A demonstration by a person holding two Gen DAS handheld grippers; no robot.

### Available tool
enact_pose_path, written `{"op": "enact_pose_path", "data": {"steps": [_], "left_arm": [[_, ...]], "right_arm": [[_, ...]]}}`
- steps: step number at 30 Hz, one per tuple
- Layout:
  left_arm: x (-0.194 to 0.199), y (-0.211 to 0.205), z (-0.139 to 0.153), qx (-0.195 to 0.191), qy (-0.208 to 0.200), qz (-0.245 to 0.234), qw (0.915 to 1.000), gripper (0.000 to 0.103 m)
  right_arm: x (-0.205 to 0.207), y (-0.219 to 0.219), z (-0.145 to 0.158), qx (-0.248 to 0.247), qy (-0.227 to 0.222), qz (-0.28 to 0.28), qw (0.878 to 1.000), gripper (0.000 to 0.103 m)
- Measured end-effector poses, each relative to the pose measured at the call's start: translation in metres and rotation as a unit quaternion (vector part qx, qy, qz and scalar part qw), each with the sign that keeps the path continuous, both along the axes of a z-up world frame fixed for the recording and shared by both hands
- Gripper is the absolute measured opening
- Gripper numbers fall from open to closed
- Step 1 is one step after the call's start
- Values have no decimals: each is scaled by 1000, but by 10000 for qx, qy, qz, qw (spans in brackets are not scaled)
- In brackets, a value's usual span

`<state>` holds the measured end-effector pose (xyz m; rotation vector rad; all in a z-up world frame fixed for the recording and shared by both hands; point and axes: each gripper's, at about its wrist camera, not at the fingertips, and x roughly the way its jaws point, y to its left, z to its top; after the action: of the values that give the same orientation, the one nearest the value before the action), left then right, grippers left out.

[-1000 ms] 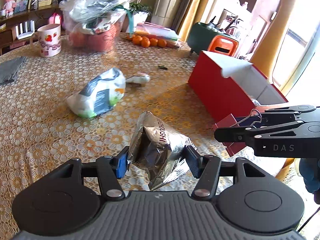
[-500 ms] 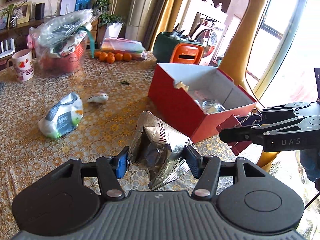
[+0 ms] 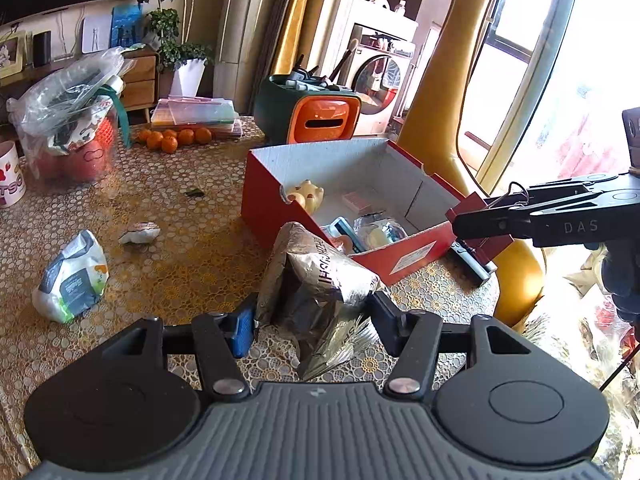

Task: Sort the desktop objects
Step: 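Carry the foil bag with left tool toward the shoebox while right tool carries the clip, then open left tool to drop the foil bag into the box while right tool drops the clip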

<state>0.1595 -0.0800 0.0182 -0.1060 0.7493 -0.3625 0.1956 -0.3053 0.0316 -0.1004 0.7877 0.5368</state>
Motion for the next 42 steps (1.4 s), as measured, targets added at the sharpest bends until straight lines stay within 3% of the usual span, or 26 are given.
{"op": "enact_pose_path", "data": {"steps": [9,20,35,42], "left_arm": [[25,-32,11,96,-130,-262,9995,58],[82,-70,11,329,-101,-432,9985,58],[157,-123,-27,896,183,-653,9937,58],[177,-130,-45,972,405,-673,9922,58]], "right_arm": [[24,-30,7,36,-111,-310,9995,34],[65,-60,2,21,-181,-764,9969,34],[132,-55,-38,-196,176,-998,9947,34],[173,-51,-67,-314,466,-1243,9906,35]]}}
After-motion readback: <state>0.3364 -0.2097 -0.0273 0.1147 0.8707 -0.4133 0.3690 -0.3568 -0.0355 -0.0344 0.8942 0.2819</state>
